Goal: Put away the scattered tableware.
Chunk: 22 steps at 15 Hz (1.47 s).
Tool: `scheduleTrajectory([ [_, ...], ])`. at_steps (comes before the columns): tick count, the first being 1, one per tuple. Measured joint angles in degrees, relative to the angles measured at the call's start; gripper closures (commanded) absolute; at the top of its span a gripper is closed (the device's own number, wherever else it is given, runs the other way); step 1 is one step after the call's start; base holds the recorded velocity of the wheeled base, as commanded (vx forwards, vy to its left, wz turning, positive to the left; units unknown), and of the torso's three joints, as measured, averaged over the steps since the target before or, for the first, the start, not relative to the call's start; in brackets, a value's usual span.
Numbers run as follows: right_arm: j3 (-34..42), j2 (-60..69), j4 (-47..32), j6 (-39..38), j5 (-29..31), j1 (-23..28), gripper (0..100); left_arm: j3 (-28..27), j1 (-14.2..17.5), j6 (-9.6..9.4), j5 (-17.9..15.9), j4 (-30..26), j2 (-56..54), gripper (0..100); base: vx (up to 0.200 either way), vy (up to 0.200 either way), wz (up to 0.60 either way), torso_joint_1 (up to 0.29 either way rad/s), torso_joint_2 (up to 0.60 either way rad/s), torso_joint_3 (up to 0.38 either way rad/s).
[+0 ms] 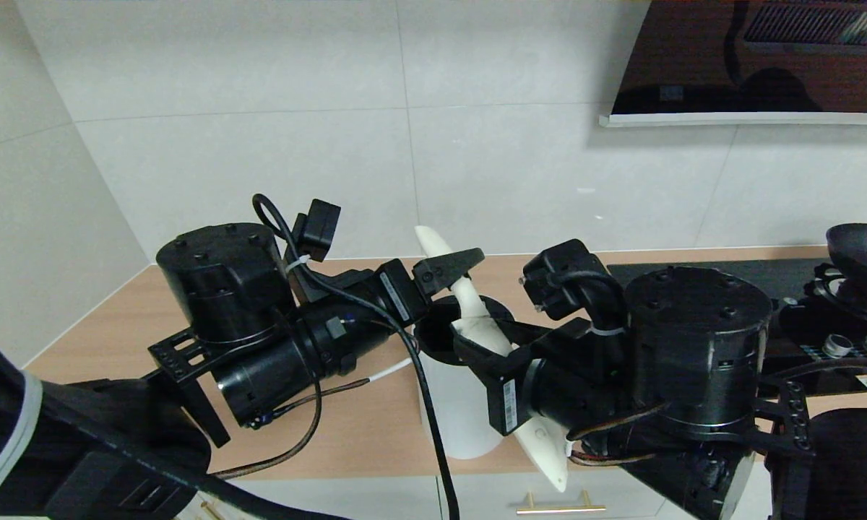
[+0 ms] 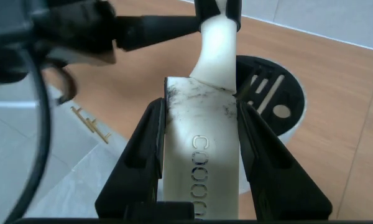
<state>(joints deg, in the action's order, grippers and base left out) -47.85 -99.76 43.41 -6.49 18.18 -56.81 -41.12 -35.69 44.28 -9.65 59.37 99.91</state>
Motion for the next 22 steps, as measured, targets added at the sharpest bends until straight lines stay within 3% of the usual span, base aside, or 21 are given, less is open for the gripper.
scheduleTrajectory([
  [10, 0.96, 0.00, 0.35, -0.02, -0.17, -1.77, 100, -0.83, 0.00, 0.00, 0.46, 0.05, 1.18, 0, 0.000, 0.000, 0.00, 0.000, 0.00, 0.000],
  [11, 0.96, 0.00, 0.35, -0.05, -0.17, -1.77, 100, -0.83, 0.00, 0.00, 0.44, 0.05, 1.29, 100, 0.000, 0.000, 0.00, 0.000, 0.00, 0.000],
  [22, 1.00, -0.07, 0.40, -0.16, -0.12, -1.71, 100, -0.59, -0.68, -0.02, 0.29, 0.11, 1.73, 100, 0.000, 0.000, 0.00, 0.000, 0.00, 0.000],
])
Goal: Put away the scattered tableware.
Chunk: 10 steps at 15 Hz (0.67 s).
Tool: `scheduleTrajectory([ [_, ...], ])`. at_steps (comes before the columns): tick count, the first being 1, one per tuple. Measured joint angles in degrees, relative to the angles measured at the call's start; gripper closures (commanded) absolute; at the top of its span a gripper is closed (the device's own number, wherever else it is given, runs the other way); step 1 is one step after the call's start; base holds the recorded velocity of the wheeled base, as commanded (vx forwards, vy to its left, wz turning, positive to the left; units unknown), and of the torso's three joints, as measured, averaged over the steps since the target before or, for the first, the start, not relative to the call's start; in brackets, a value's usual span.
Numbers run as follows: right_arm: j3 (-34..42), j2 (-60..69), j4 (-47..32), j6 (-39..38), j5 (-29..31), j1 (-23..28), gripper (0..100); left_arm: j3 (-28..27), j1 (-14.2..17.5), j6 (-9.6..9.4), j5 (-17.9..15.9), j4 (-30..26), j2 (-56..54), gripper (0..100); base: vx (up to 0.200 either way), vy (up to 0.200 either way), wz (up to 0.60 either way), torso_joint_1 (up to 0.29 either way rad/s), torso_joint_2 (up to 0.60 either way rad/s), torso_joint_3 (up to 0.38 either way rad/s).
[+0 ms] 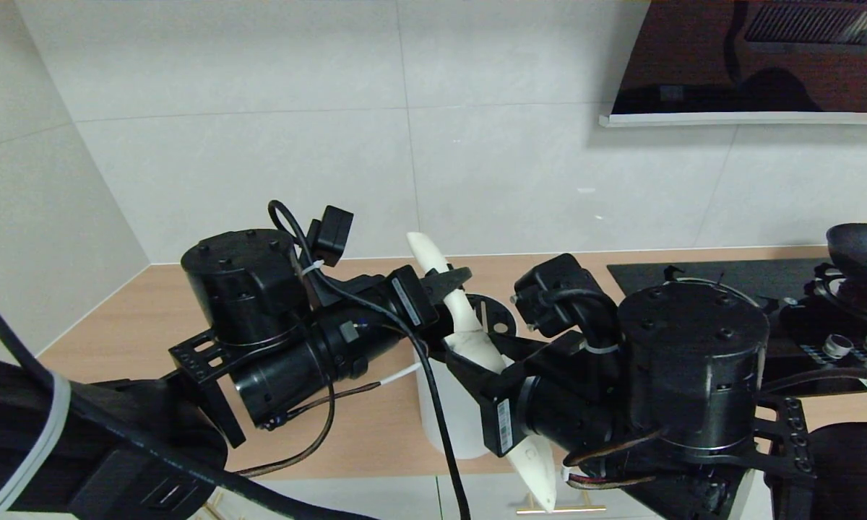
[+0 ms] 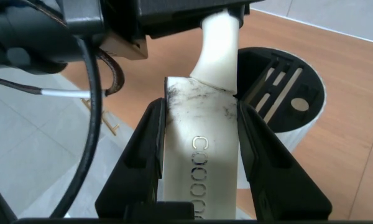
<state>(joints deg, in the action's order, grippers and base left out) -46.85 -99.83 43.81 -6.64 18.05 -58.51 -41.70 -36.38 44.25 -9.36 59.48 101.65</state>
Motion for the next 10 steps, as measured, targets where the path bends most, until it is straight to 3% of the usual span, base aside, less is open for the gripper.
scheduleTrajectory([
  [3, -0.15, 0.05, 0.00, -0.60, 0.04, 0.05, 100, 0.00, 0.00, 0.06, -0.13, 0.18, -0.05, 100, 0.000, 0.000, 0.00, 0.000, 0.00, 0.000],
  [4, -0.15, 0.05, 0.02, -0.63, 0.09, 0.06, 0, 0.12, 0.00, 0.06, -0.24, 0.27, -0.11, 100, 0.000, 0.000, 0.00, 0.000, 0.00, 0.000],
  [10, 0.11, 0.46, 0.09, -0.66, 0.17, 0.17, 0, 0.15, -0.39, 0.02, -0.07, 1.61, -1.23, 100, 0.000, 0.000, 0.00, 0.000, 0.00, 0.000],
])
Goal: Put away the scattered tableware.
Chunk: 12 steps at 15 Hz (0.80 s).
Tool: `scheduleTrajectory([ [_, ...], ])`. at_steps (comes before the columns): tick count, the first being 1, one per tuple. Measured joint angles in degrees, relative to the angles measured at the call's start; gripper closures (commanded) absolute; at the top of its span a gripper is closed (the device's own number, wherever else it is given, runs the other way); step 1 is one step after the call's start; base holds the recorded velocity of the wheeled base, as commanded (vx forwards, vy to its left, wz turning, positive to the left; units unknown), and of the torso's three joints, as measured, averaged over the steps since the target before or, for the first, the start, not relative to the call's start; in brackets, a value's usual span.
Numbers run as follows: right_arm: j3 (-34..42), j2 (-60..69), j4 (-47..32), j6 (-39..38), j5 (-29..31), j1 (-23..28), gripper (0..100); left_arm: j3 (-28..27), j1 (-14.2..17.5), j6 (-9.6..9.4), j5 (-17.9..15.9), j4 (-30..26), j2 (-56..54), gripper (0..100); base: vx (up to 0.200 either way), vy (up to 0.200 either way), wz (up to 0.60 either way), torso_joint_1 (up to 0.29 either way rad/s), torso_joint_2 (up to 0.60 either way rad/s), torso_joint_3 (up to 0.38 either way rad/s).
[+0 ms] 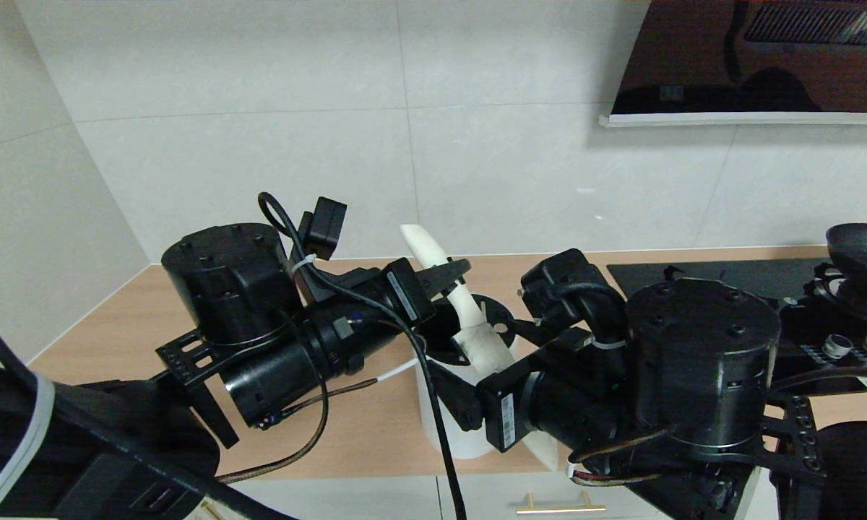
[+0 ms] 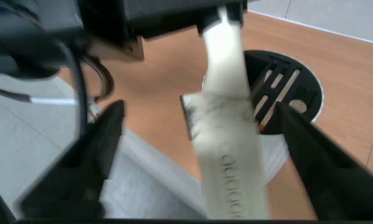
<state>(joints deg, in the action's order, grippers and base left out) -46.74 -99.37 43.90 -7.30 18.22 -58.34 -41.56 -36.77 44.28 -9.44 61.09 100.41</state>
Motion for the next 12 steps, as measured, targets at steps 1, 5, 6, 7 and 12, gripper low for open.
scheduleTrajectory([
  [1, 0.11, 0.39, -0.05, 0.06, -0.02, 0.20, 0, -0.09, -0.05, 0.00, 0.05, -0.27, -0.44, 100, 0.000, 0.000, 0.00, 0.000, 0.00, 0.000],
  [5, 0.96, 4.24, -0.38, 0.57, -0.22, 3.74, 0, -1.22, 0.59, -0.32, 0.13, -5.32, -3.28, 100, 0.000, 0.000, 0.00, 0.000, 0.00, 0.000],
  [6, 1.27, 5.68, -0.60, 0.82, -0.39, 5.84, 0, -2.29, 0.83, -0.29, 0.57, -10.09, -4.57, 100, 0.000, 0.000, 0.00, 0.000, 0.00, 0.000],
  [7, 1.46, 7.08, -0.66, 1.40, -0.60, 8.35, 0, -4.13, 0.99, -0.29, 2.07, -15.43, -6.01, 100, 0.000, 0.000, 0.00, 0.000, 0.00, 0.000],
  [12, 1.99, 11.00, -0.79, 5.10, -1.89, 18.44, 0, -14.75, 1.13, -2.16, 10.52, -31.09, -10.67, 100, 0.000, 0.000, 0.00, 0.000, 0.00, 0.000],
])
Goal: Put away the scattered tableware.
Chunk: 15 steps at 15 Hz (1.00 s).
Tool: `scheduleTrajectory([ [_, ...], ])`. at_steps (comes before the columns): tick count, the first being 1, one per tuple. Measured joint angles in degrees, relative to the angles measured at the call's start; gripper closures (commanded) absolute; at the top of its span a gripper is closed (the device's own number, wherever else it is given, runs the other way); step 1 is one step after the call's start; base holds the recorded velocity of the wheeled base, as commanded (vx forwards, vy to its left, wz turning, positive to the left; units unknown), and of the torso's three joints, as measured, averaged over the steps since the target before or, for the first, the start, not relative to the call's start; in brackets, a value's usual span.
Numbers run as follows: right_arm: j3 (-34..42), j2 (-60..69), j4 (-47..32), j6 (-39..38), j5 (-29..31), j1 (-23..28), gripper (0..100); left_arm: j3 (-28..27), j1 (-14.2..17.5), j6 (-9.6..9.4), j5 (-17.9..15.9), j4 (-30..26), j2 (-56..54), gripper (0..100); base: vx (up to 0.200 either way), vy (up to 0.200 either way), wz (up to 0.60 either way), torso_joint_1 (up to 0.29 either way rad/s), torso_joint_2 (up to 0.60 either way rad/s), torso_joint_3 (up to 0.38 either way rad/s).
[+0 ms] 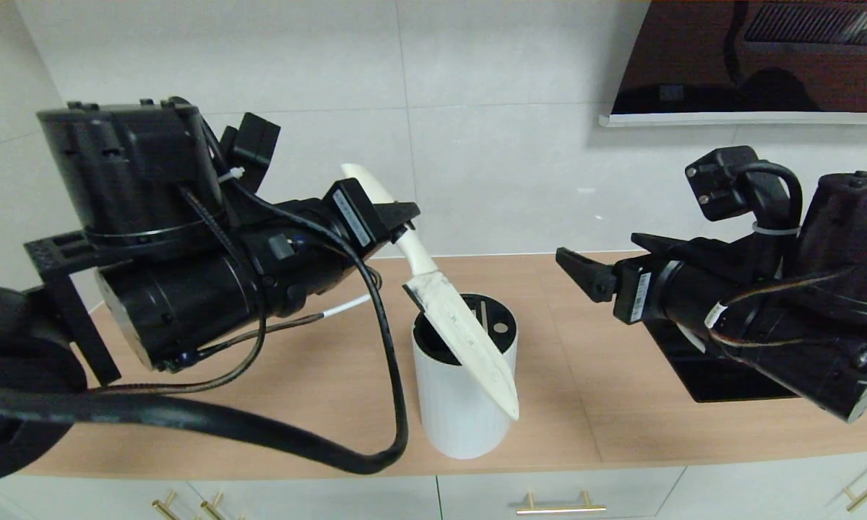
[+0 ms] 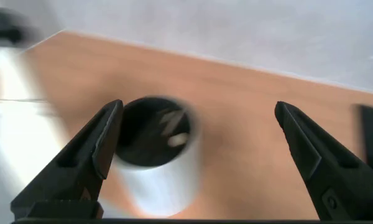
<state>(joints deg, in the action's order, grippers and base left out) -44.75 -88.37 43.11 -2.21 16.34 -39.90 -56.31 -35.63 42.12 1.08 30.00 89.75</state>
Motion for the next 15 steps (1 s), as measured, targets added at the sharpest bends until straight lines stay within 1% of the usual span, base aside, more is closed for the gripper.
scheduleTrajectory([
  [1, 0.00, 0.45, 0.02, 0.02, -0.05, 1.40, 0, -1.82, -0.11, -1.26, 0.57, -1.43, -0.15, 100, 0.000, 0.000, 0.00, 0.000, 0.00, 0.000],
  [2, 0.02, 0.83, -0.02, 0.02, -0.09, 2.58, 0, -3.41, -0.20, -3.54, 0.88, -3.43, -0.15, 100, 0.000, 0.000, 0.00, 0.000, 0.00, 0.000],
  [3, 0.00, 1.18, -0.05, 0.02, -0.09, 3.74, 0, -4.74, -0.28, -5.42, 1.23, -4.80, -0.04, 100, 0.000, 0.000, 0.00, 0.000, 0.00, 0.000],
  [4, 0.00, 1.35, -0.06, 0.05, -0.09, 4.68, 0, -6.25, -0.28, -7.12, 1.76, -5.18, 0.24, 100, 0.000, 0.000, 0.00, 0.000, 0.00, 0.000],
  [5, 0.00, 1.40, -0.05, 0.07, -0.09, 5.29, 0, -8.08, -0.33, -9.22, 2.96, -5.42, 0.72, 100, 0.000, 0.000, 0.00, 0.000, 0.00, 0.000],
  [6, 0.00, 1.35, -0.05, 0.11, -0.06, 5.60, 0, -10.29, -0.41, -12.73, 5.75, -5.69, 1.49, 100, 0.000, 0.000, 0.00, 0.000, 0.00, 0.000],
  [8, -0.04, 1.38, -0.06, 0.18, 0.00, 5.86, 0, -12.32, -1.63, -17.43, 13.09, -6.03, 2.78, 100, 0.000, 0.000, 0.00, 0.000, 0.00, 0.000],
  [10, -0.21, 1.46, -0.09, 0.46, 0.28, 5.91, 0, -12.35, -3.34, -22.82, 19.65, -5.81, 3.41, 100, 0.000, 0.000, 0.00, 0.000, 0.00, 0.000],
  [12, -0.20, 1.30, -0.05, 1.63, 0.44, 5.91, 0, -12.02, -5.38, -26.55, 28.06, -5.45, 3.67, 100, 0.000, 0.000, 0.00, 0.000, 0.00, 0.000],
  [13, -0.11, 1.08, -0.06, 1.72, 0.50, 5.91, 0, -11.67, -6.62, -27.94, 30.85, -5.34, 3.89, 100, 0.000, 0.000, 0.00, 0.000, 0.00, 0.000],
  [14, -0.09, 0.87, -0.06, 1.77, 0.50, 5.91, 0, -11.35, -7.50, -28.77, 32.61, -5.10, 4.16, 100, 0.000, 0.000, 0.00, 0.000, 0.00, 0.000],
  [15, -0.01, 0.74, -0.09, 1.74, 0.55, 5.92, 0, -11.11, -8.08, -29.29, 33.83, -3.67, 4.46, 100, 0.000, 0.000, 0.00, 0.000, 0.00, 0.000],
])
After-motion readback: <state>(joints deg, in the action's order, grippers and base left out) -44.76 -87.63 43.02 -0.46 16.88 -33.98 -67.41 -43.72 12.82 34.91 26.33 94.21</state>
